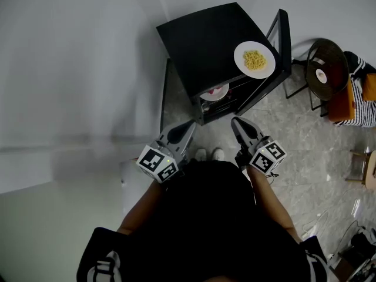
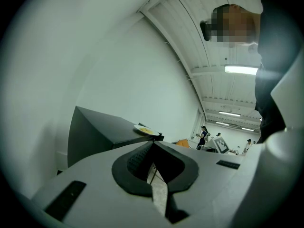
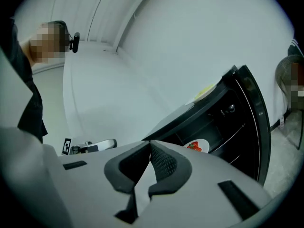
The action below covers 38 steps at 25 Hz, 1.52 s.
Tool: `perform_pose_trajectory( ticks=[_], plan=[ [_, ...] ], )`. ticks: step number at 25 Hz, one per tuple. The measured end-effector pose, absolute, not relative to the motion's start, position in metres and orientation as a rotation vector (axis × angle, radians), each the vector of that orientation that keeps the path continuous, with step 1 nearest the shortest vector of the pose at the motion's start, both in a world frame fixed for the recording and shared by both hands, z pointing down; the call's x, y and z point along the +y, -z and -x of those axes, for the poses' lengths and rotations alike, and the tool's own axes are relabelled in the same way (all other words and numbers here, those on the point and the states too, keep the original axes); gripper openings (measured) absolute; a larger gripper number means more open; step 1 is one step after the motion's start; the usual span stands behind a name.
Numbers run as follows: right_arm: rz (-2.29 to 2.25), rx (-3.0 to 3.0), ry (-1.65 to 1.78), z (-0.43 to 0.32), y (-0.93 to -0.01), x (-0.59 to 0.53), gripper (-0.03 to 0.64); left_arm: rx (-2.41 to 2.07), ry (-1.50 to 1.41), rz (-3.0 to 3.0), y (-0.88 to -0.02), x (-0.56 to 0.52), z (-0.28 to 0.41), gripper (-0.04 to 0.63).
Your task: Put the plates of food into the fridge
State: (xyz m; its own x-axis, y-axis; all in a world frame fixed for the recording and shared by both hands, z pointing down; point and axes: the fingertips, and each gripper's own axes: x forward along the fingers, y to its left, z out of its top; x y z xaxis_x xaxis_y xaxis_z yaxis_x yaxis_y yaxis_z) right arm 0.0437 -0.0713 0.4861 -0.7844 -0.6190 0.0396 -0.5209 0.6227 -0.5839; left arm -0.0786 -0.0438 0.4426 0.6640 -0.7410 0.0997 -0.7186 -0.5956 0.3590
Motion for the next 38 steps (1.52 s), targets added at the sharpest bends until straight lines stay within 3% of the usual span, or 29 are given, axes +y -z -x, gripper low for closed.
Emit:
perform_pose_trajectory(
  ticks=[24, 38],
  plan=[
    [0.881, 2.828, 0.395, -0.042, -0.411, -0.031, 0.028, -1.129, 0.002, -2.596, -0.440, -0.042, 0.052, 0.025],
    [0.980, 2.491, 0.824, -0.112, -0.437, -0.095, 0.031, -1.152, 0.012, -2.588, -0.435, -0.064, 0.045, 0.025]
  ],
)
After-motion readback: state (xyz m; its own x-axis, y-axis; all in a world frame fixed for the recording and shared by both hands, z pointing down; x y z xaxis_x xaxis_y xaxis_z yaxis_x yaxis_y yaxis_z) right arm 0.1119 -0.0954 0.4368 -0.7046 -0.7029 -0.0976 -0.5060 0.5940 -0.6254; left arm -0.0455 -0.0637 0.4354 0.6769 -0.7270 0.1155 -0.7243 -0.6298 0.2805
